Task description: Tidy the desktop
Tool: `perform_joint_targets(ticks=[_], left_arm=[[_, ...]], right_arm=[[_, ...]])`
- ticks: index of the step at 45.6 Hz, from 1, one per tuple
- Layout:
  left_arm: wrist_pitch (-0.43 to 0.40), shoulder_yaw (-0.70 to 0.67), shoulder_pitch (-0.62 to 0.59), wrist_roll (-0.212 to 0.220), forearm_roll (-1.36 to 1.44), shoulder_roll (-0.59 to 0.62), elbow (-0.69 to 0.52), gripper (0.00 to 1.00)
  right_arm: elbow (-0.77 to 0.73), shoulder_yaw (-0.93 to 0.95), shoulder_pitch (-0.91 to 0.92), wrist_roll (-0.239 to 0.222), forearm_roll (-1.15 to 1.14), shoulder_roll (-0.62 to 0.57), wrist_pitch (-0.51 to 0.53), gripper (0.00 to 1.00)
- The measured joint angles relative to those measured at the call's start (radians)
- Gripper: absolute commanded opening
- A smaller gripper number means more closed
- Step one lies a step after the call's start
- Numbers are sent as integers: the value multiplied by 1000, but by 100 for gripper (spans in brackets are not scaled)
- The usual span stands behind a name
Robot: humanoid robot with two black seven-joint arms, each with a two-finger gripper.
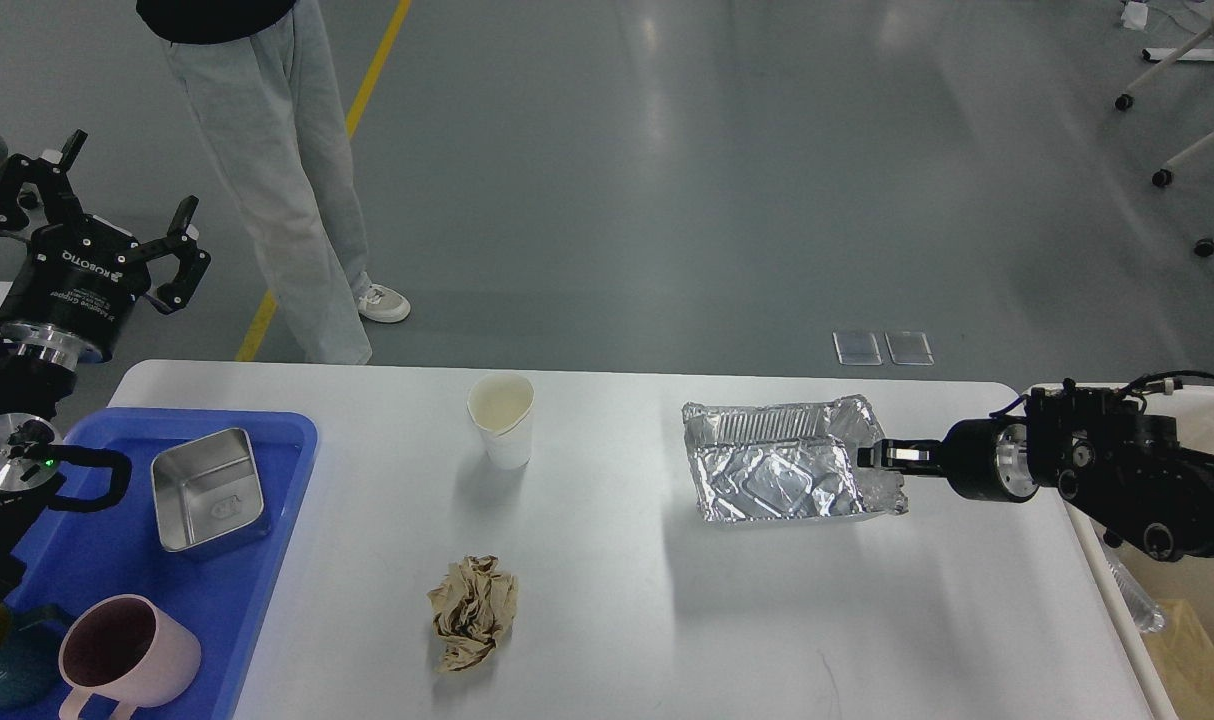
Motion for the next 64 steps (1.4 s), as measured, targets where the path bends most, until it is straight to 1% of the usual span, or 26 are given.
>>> perform_joint_targets(ticks=[12, 17, 23, 26, 30, 34, 40, 46, 52, 64], left_arm=[[2, 1, -3, 1, 0, 13, -4, 97], [2, 1, -3, 1, 0, 18, -7, 97], [3, 2, -3, 1, 0, 20, -9, 97], [4, 2, -3, 2, 0, 21, -10, 97], [4, 2, -3, 3, 1, 23, -10, 97], [4, 4, -4, 2, 1, 25, -11, 97], [5, 12, -8, 3, 2, 25, -11, 97], [5, 18, -9, 3, 1, 25, -11, 97], [5, 24, -9, 3, 2, 32, -12, 97], [2, 28, -8, 8, 3, 54, -13, 97]], right_arm=[[93, 105, -2, 11, 20, -64, 72, 0], [143, 129, -6, 13, 20, -89, 81, 0], [206, 148, 1, 0, 40, -127, 90, 0], [244, 154, 17, -20, 58, -159, 95, 0], [278, 155, 48, -60, 68, -195, 101, 0], [296, 155, 69, -101, 70, -207, 120, 0], [329, 155, 98, -167, 78, -199, 141, 0], [351, 149, 102, -228, 119, -158, 158, 0], [381, 140, 103, -256, 138, -123, 168, 0], [395, 128, 116, -278, 202, -45, 173, 0]])
